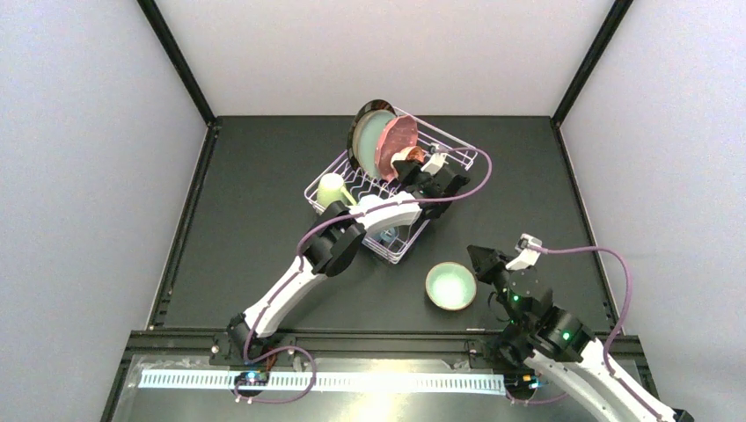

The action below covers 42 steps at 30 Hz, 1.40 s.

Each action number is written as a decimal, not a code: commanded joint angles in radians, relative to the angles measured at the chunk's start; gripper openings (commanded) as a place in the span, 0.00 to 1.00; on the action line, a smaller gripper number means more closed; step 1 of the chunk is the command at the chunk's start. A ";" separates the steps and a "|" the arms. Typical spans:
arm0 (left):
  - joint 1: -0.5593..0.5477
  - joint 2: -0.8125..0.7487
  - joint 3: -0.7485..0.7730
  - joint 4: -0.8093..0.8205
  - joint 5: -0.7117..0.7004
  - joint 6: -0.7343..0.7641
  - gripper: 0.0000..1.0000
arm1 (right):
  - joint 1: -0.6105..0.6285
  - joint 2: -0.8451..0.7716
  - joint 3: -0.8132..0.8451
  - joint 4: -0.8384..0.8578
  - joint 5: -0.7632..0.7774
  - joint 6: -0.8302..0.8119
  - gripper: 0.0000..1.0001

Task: Load the mixed dishes into the dish rack
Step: Place the upside down bowl on the dish rack.

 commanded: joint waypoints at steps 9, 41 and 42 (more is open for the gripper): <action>-0.005 0.067 -0.005 -0.265 -0.007 -0.128 0.26 | -0.004 0.005 0.026 0.003 0.004 -0.007 0.75; -0.016 0.088 0.041 -0.289 0.009 -0.116 0.01 | -0.004 0.005 0.047 -0.018 0.010 0.005 0.75; -0.016 0.085 0.041 -0.284 0.000 -0.110 0.01 | -0.004 0.007 0.049 -0.017 0.010 0.002 0.75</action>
